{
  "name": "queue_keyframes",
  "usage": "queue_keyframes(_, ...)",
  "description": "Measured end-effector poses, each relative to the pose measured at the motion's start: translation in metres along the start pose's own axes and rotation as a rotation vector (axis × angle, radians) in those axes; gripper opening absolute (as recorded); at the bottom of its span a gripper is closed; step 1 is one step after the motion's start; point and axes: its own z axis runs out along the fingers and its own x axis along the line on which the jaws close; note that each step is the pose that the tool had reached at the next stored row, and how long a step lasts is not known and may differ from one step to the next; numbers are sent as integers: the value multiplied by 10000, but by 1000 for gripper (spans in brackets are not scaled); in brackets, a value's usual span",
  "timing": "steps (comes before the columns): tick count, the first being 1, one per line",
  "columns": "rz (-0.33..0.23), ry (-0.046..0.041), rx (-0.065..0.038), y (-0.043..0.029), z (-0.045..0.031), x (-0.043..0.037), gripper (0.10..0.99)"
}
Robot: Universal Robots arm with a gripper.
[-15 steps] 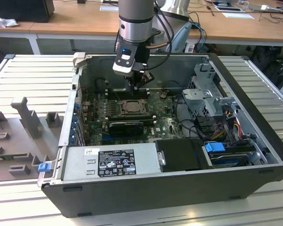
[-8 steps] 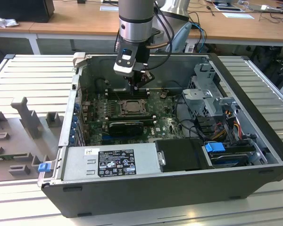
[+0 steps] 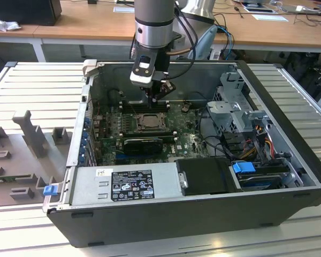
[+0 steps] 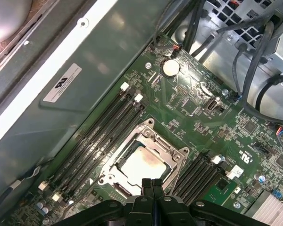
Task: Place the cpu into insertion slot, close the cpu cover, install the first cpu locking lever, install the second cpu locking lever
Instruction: 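Install the first cpu locking lever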
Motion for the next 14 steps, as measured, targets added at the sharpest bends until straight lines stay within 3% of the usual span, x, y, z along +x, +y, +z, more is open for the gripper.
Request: queue_keyframes(14, -532, 15, -9, 0, 0, 0, 106)
